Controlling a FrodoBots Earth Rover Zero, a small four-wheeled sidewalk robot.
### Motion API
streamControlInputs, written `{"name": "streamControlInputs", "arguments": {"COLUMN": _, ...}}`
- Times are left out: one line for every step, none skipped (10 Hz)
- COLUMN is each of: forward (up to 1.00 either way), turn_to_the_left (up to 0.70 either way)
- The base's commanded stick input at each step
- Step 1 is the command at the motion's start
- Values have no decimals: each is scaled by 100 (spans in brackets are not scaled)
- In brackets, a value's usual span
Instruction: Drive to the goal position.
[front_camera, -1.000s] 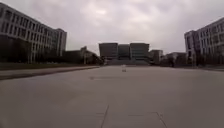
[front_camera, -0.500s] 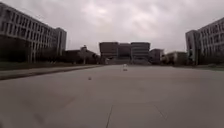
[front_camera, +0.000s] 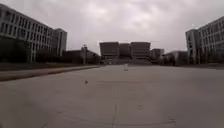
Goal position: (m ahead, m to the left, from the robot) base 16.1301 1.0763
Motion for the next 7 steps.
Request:
{"name": "streamControlInputs", "arguments": {"forward": 100, "turn_to_the_left": 0}}
{"name": "streamControlInputs", "arguments": {"forward": 100, "turn_to_the_left": 0}}
{"name": "streamControlInputs", "arguments": {"forward": 100, "turn_to_the_left": 0}}
{"name": "streamControlInputs", "arguments": {"forward": 100, "turn_to_the_left": 0}}
{"name": "streamControlInputs", "arguments": {"forward": 100, "turn_to_the_left": 0}}
{"name": "streamControlInputs", "arguments": {"forward": 100, "turn_to_the_left": 0}}
{"name": "streamControlInputs", "arguments": {"forward": 100, "turn_to_the_left": 0}}
